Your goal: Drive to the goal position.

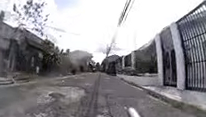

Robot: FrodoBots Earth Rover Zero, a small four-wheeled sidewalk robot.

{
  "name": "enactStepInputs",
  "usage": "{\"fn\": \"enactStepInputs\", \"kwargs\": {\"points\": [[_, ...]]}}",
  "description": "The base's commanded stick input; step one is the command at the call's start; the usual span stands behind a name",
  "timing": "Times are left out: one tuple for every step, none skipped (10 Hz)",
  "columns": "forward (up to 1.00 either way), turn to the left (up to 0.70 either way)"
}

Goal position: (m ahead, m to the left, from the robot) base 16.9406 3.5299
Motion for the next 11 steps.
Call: {"fn": "enactStepInputs", "kwargs": {"points": [[0.5,-0.43],[0.5,-0.17],[0.5,0.0],[0.5,0.0],[0.5,0.0],[0.5,0.0],[0.5,0.0],[0.5,0.0],[0.5,0.0],[0.5,0.0],[0.5,0.0]]}}
